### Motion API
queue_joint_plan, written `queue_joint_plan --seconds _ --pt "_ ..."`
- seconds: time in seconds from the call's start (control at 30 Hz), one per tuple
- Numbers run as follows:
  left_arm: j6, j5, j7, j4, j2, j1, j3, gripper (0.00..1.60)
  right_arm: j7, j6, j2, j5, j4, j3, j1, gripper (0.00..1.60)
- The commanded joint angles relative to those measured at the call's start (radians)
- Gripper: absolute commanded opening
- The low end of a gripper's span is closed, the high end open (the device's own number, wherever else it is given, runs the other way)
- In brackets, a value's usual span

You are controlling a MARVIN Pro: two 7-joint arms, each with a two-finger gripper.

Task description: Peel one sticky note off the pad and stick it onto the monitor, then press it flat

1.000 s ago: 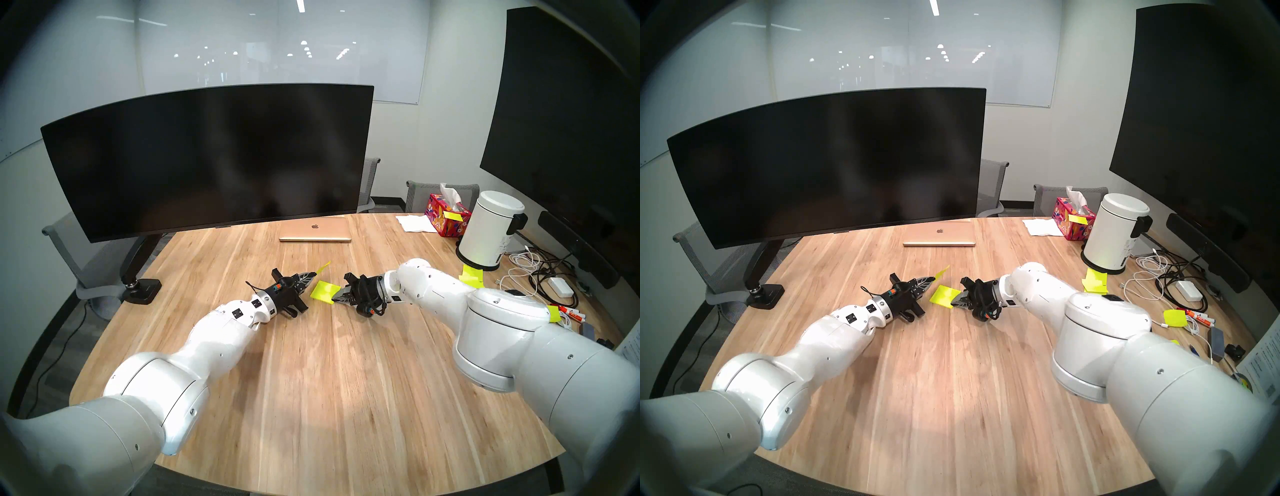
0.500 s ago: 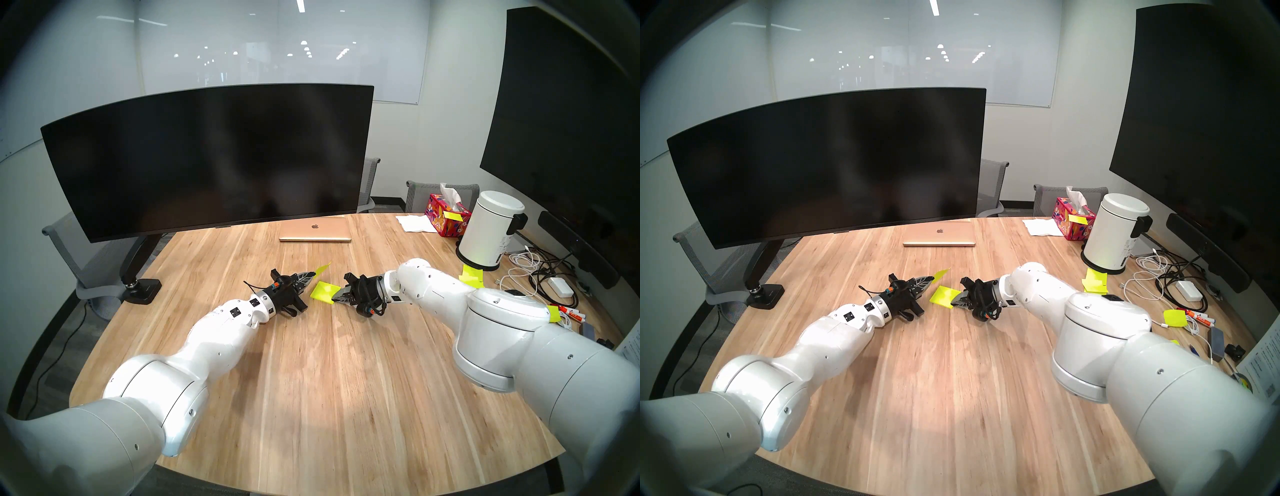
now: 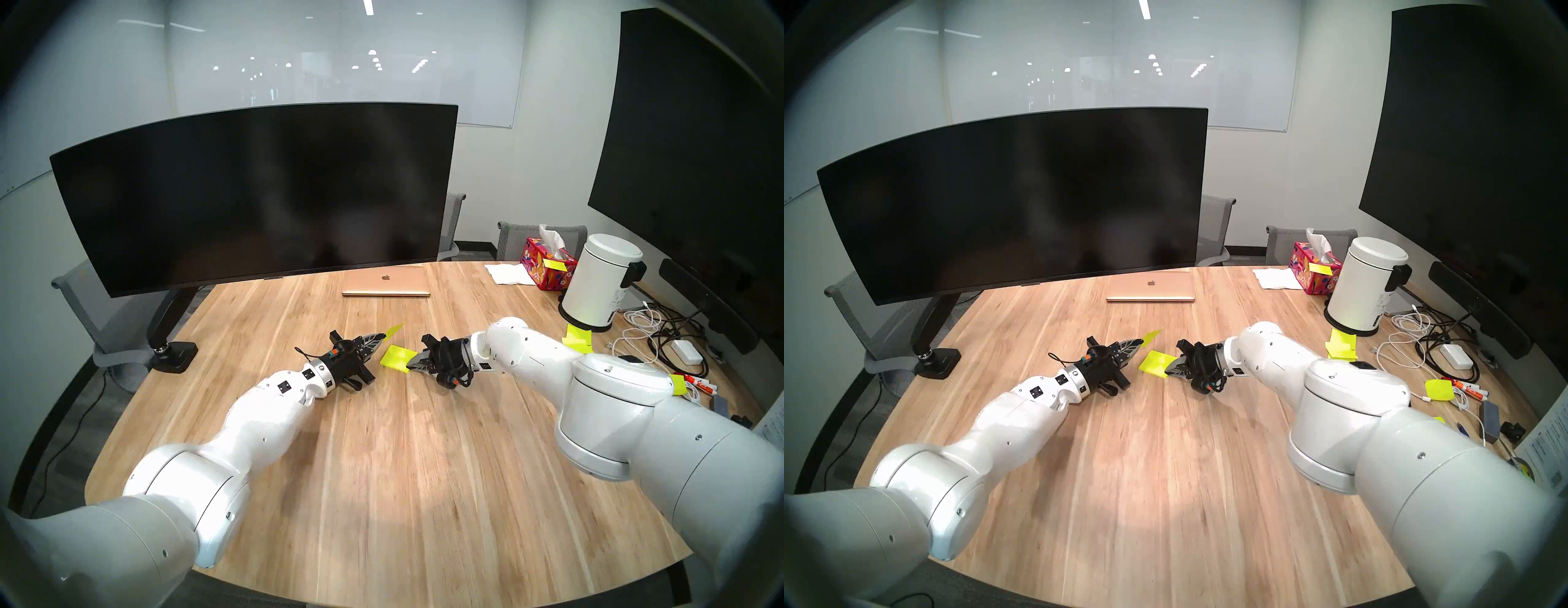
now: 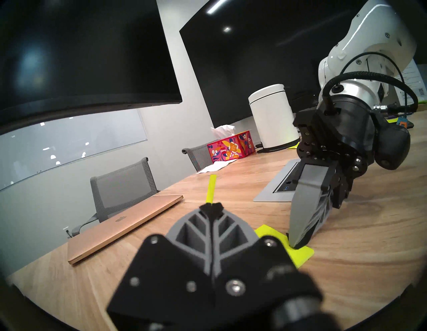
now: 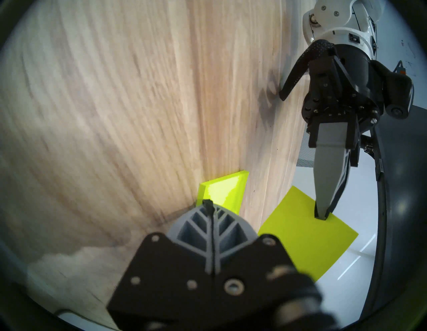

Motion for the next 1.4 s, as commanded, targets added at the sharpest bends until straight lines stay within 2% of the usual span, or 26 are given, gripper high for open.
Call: queue_joint_plan --seconds 0.0,0.37,1.37 --pt "-0.02 0.009 0.013 -0.059 0.012 0.018 0.001 0.0 -0.007 0.01 0.009 0.0 0.005 -0.004 -0.085 0.0" --pt "-0.048 0.07 0.062 -0.152 0.037 0.067 0.012 0.0 -0.034 0.009 0.016 0.0 0.004 -0.004 -0.084 0.0" --pt "-0.024 0.199 0.239 -0.423 0.085 0.258 -0.028 0.0 -0.079 0.02 0.025 -0.006 0.004 -0.01 -0.098 0.0"
